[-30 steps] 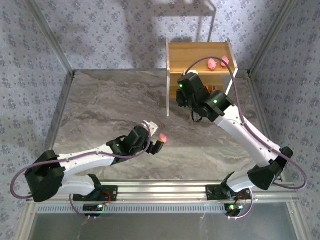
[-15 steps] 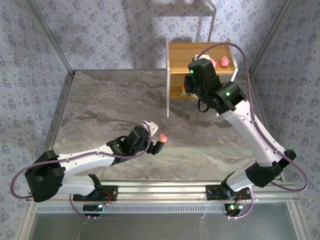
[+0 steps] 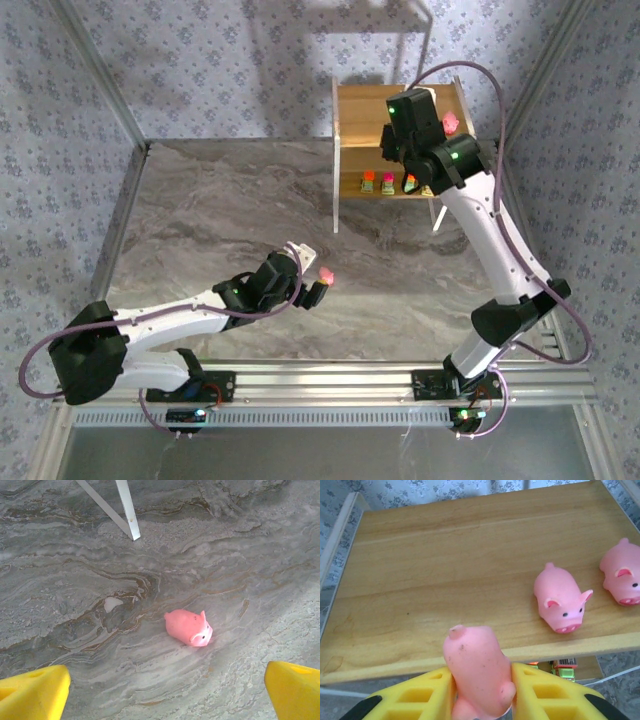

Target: Place and organize the plastic toys onto the shelf

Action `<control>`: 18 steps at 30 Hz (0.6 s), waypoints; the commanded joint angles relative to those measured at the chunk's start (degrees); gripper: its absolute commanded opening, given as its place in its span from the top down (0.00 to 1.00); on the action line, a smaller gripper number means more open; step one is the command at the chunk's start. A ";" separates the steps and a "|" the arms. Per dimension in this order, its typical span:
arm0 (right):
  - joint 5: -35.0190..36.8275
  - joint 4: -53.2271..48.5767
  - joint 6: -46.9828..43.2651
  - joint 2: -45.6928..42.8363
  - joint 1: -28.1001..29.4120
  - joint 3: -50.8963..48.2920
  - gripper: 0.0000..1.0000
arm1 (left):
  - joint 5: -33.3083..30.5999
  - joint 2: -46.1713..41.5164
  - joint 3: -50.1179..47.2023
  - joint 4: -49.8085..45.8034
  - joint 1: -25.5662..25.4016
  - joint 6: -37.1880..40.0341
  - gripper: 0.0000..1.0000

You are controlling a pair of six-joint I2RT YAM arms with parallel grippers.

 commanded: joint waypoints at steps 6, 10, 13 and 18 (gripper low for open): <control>-1.66 -3.29 0.13 3.90 -2.05 5.83 0.68 | -1.18 -1.59 -0.40 0.31 -0.37 0.80 0.00; -2.20 -3.15 0.46 4.70 -2.53 6.42 0.69 | -1.22 -1.60 -0.38 0.14 -0.38 0.87 0.00; -2.43 -3.64 0.48 5.43 -2.77 7.35 0.69 | -1.28 -1.59 -0.32 0.05 -0.38 0.82 0.00; -2.74 -4.21 0.63 6.43 -3.09 8.40 0.68 | -1.36 -1.81 -0.31 -0.04 -0.36 0.86 0.00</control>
